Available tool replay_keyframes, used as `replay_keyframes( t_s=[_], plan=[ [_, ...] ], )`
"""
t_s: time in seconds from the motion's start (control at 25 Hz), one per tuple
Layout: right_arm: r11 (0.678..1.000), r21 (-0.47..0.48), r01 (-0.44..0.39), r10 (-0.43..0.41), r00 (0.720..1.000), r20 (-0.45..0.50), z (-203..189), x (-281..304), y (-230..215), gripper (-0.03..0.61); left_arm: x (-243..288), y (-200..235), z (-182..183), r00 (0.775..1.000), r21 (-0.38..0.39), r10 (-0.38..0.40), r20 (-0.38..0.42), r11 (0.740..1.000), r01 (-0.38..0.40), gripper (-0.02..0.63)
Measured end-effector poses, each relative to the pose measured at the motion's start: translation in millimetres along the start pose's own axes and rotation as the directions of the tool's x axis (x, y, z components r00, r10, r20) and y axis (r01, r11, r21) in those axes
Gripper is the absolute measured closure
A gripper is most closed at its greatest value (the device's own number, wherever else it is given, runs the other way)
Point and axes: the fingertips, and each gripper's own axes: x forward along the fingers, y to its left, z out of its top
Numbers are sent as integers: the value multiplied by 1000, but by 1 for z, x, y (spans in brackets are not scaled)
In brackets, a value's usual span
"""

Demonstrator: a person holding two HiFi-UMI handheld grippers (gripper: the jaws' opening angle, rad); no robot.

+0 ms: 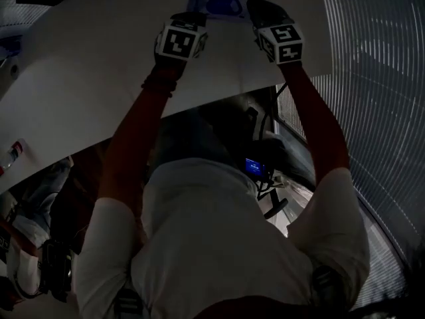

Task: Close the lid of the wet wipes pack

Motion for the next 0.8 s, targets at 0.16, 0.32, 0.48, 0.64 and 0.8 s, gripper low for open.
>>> replay_keyframes(
  t_s=[0.16,0.32,0.48,0.64,0.8],
  plan=[
    [1000,-24,14,-15,998,-62,-18,39,-33,578,23,7,-17,998,-1,0,-66,1000,0,611],
    [1000,-13,23,-24,993,-117,-34,70,-54,578,39,12,-30,994,-12,-7,-105,1000,5,611],
    [999,12,48,-46,989,-141,-43,88,-73,578,45,13,-41,990,-25,-11,-139,1000,8,611],
    [999,10,50,-48,983,-176,-45,108,-88,578,52,22,-37,985,-22,-16,-172,1000,13,611],
    [1000,2,-1,1,988,-156,-41,122,-93,578,54,21,-38,977,-29,-30,-210,999,24,611]
  ],
)
